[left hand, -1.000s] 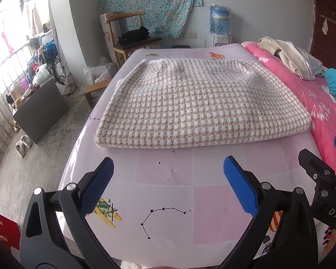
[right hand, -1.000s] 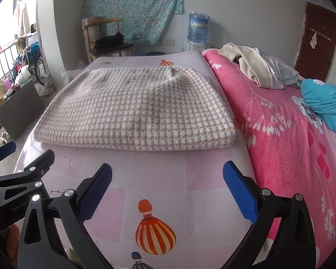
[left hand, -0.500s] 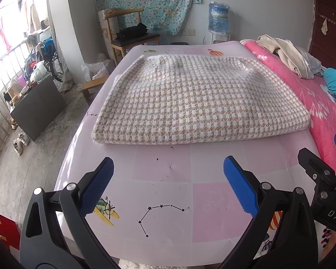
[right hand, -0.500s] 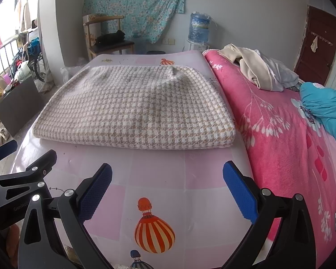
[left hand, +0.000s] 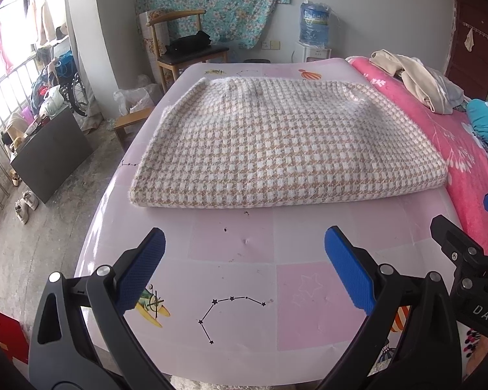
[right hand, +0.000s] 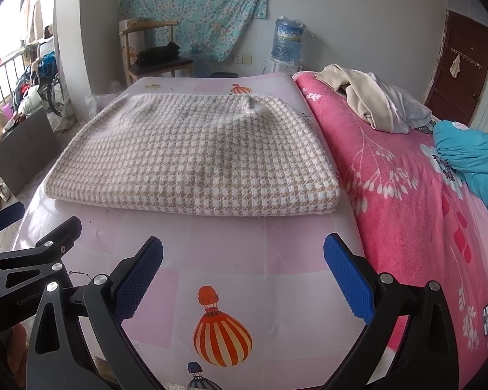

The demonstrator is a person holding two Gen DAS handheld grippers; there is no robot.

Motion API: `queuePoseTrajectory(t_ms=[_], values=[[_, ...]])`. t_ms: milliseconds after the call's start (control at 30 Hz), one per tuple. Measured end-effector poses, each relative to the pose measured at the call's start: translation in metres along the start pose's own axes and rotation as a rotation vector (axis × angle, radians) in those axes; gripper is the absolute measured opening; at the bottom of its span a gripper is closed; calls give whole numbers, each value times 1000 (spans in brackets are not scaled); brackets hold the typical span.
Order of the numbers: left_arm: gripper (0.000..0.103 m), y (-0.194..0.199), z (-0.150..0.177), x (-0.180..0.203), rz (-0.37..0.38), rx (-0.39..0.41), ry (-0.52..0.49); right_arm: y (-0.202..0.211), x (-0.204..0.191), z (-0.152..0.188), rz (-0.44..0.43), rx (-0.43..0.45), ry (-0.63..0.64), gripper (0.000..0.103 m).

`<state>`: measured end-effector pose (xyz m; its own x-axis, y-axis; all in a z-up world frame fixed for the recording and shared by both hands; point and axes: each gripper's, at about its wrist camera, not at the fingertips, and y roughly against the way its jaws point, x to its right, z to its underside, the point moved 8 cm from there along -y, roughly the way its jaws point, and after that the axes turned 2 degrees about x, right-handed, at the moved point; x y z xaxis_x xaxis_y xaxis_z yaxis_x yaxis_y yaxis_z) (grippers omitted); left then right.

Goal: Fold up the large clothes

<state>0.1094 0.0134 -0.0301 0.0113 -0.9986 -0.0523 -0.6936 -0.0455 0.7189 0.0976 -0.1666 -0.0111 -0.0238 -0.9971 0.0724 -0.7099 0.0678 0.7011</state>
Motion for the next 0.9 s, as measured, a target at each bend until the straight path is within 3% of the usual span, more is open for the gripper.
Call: queuePoseTrajectory(t_ms=[900], values=[[95,-3,1,0,-4,-8,-1,-4,1,4,6,-14,1,97]])
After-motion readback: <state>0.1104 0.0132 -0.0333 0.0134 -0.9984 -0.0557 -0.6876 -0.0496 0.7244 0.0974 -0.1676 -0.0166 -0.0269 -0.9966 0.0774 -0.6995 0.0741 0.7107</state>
